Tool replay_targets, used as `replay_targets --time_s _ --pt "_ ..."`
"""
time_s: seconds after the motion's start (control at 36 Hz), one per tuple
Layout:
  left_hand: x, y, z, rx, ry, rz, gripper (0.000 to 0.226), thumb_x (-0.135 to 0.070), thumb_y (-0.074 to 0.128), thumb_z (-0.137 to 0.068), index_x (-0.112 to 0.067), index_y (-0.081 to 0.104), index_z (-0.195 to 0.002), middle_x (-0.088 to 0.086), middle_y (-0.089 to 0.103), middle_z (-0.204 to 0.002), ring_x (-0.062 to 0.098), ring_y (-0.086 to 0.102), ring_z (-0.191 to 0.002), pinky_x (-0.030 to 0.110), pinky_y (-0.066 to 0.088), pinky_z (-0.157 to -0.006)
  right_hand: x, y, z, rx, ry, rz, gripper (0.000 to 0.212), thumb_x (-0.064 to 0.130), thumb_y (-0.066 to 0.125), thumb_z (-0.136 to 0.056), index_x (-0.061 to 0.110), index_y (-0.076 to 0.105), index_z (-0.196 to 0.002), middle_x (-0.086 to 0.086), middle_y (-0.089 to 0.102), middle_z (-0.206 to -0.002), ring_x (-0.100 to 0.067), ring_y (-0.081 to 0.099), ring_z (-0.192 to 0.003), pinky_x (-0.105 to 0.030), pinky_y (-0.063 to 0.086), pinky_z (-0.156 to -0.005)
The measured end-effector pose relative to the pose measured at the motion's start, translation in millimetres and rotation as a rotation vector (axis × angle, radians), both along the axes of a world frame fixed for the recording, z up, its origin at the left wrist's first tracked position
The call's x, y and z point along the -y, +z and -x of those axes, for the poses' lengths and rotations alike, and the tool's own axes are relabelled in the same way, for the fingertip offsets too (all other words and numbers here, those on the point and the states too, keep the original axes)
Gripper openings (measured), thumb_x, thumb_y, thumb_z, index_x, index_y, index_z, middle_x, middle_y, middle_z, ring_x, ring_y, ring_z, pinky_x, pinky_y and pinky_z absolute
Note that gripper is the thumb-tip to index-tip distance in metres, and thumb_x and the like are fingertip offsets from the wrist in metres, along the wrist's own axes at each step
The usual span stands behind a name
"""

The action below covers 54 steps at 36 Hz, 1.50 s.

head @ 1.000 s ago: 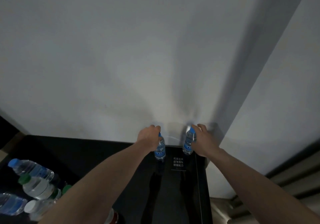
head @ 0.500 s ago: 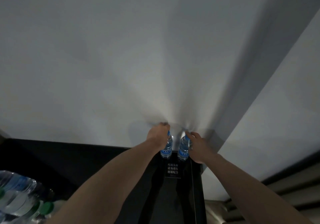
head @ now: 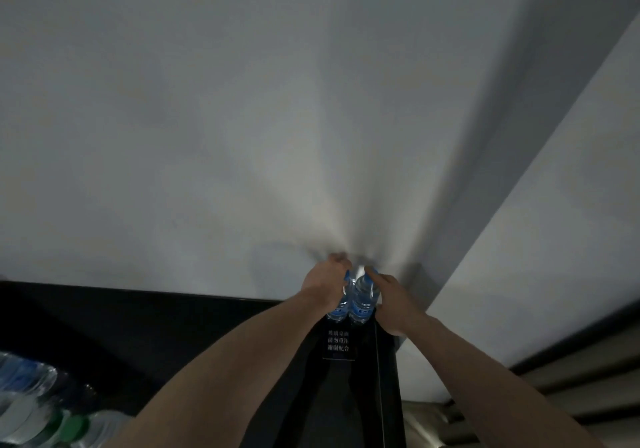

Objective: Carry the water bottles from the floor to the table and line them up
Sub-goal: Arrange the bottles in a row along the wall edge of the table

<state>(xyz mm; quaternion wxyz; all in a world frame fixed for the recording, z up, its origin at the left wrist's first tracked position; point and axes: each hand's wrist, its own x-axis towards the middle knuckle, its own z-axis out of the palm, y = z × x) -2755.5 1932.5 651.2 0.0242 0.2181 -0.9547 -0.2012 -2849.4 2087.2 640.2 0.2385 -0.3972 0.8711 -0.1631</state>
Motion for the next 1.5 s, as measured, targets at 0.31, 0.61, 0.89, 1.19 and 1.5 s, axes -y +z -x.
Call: replay_targets --time_s 0.31,0.61,0.89,1.19,1.5 --pt "2.5 20.0 -5.1 0.03 0.07 -0.035 0.039 -0.013 0.06 -0.098 -0.015 0.055 -0.136 0.011 0.061 -0.127 0.03 0.062 -0.111 0.038 0.053 -0.094 -0.1 11.7 -9.1 0.023 -0.005 -0.014 0.09 -0.001 0.057 -0.087 0.027 0.013 -0.16 -0.006 0.027 -0.159 -0.028 0.044 -0.135 -0.032 0.043 -0.106" --pt "-42.7 56.6 -150.2 -0.14 0.114 -0.17 0.033 -0.014 0.058 -0.096 -0.024 0.063 -0.128 -0.007 0.06 -0.128 0.013 0.06 -0.113 0.03 0.049 -0.099 -54.4 3.2 -120.7 0.232 -0.178 0.417 0.073 -0.002 0.057 -0.087 0.023 0.037 -0.153 -0.001 0.04 -0.15 -0.016 0.041 -0.137 -0.039 0.034 -0.117" --pt "-68.0 69.3 -381.3 -0.142 0.413 -0.224 0.024 -0.022 0.068 -0.091 -0.035 0.068 -0.111 -0.03 0.058 -0.115 -0.004 0.061 -0.096 0.021 0.051 -0.085 -69.6 -12.1 -263.4 0.541 -0.028 0.332 0.066 0.02 0.063 -0.095 0.055 0.035 -0.143 0.034 0.032 -0.142 -0.002 0.044 -0.129 -0.032 0.045 -0.109" --pt "-21.8 58.7 -505.3 -0.008 0.665 -0.143 0.033 -0.031 0.072 -0.087 -0.035 0.066 -0.119 -0.011 0.065 -0.112 0.005 0.064 -0.09 0.031 0.055 -0.078 -21.1 5.0 -343.8 0.4 0.256 0.211 0.065 0.031 0.065 -0.093 0.051 0.032 -0.145 0.033 0.029 -0.141 0.004 0.044 -0.126 -0.021 0.042 -0.106" --pt "20.2 20.1 -547.8 0.13 0.535 -0.224 0.04 -0.047 0.067 -0.084 -0.042 0.058 -0.123 -0.02 0.056 -0.117 0.005 0.061 -0.097 0.028 0.053 -0.085 45.1 -3.8 -406.1 0.297 0.268 0.125 0.068 0.027 0.065 -0.092 0.038 0.033 -0.151 0.018 0.033 -0.147 -0.006 0.05 -0.124 -0.025 0.043 -0.106"
